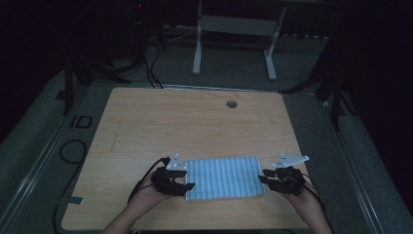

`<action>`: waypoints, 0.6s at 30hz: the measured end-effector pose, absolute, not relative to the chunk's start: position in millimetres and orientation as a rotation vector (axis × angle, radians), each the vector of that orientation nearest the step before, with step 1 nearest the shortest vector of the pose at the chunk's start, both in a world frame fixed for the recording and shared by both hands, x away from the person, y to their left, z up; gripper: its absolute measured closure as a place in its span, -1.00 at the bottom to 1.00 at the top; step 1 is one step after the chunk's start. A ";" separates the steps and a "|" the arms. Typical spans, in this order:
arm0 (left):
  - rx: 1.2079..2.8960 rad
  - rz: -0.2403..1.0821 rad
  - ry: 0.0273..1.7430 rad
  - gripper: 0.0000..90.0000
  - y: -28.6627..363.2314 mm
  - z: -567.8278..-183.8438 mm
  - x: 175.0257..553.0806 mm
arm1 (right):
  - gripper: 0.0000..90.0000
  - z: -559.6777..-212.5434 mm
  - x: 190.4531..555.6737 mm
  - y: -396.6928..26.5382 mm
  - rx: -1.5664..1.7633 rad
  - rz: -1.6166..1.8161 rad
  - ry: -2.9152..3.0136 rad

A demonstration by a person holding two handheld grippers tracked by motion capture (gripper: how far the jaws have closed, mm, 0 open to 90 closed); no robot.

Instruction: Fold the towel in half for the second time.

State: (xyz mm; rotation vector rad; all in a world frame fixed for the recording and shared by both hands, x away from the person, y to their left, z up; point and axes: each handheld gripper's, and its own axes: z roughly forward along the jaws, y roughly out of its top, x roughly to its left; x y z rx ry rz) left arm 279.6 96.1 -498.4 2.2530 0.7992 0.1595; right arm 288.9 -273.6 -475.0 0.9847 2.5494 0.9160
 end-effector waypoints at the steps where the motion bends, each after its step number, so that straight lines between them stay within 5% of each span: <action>1: 2.252 0.153 0.796 -0.04 94.5 -498.5 282.6 | 0.41 -477.7 292.9 -269.7 0.987 0.911 2.553; 8: 2.335 0.121 0.781 -0.04 69.7 -522.2 298.1 | 0.21 -505.9 316.0 -250.8 0.998 0.855 2.613; 18: 2.355 0.126 0.820 -0.03 76.3 -535.7 321.1 | 0.17 -529.6 337.1 -242.6 1.057 0.815 2.649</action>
